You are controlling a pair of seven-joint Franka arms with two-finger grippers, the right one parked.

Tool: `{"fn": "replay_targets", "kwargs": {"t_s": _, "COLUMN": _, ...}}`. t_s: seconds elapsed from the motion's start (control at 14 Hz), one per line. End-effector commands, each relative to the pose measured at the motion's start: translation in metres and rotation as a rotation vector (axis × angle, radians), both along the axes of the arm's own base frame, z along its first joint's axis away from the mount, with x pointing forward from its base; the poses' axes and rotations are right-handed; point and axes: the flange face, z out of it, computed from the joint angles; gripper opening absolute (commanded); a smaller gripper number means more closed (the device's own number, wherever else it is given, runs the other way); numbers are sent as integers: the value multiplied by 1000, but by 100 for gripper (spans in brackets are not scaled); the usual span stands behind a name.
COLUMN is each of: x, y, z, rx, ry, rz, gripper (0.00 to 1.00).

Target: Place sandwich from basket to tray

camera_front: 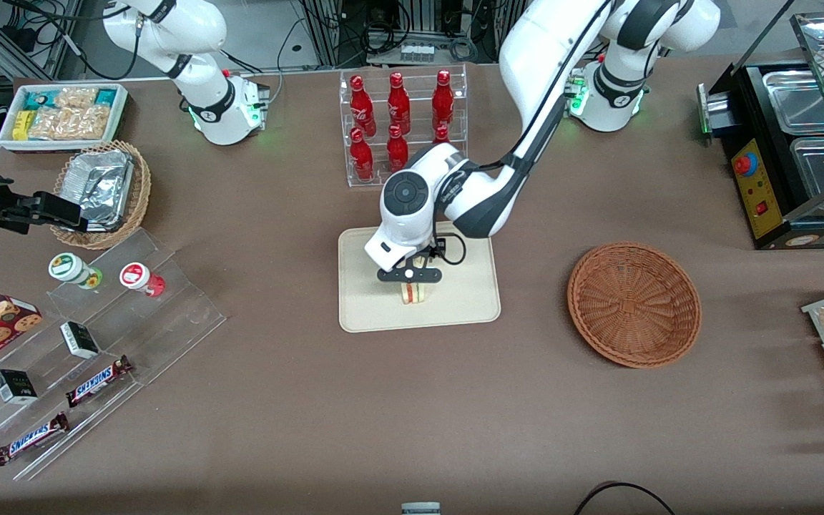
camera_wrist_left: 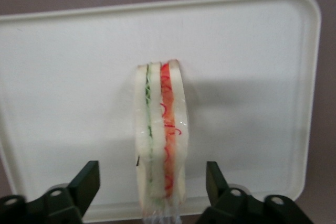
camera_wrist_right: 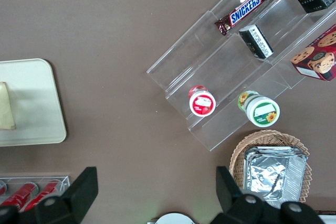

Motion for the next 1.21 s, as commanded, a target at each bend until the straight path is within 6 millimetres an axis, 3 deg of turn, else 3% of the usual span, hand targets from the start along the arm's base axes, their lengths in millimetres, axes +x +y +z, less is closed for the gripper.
{"fn": "replay_targets", "kwargs": {"t_s": 0.0, "x": 15, "y": 30, "z": 70, "rx": 0, "ry": -34, "rz": 62, "gripper": 100}}
{"fn": "replay_targets", "kwargs": {"t_s": 0.29, "x": 49, "y": 105, "z": 149, "rx": 4, "ry": -28, "rz": 168, "gripper": 100}}
{"fn": "replay_targets", "kwargs": {"t_s": 0.64, "x": 73, "y": 227, "z": 232, "rx": 23, "ry": 11, "rz": 225, "gripper": 100}}
{"fn": "replay_targets", "kwargs": {"t_s": 0.79, "x": 77, "y": 278, "z": 256, "rx": 23, "ry": 41, "rz": 169, "gripper": 100}}
{"fn": "replay_targets", "kwargs": {"t_s": 1.14, "x": 62, "y": 407, "z": 291, "rx": 4, "ry": 64, "rz": 5, "gripper": 100}}
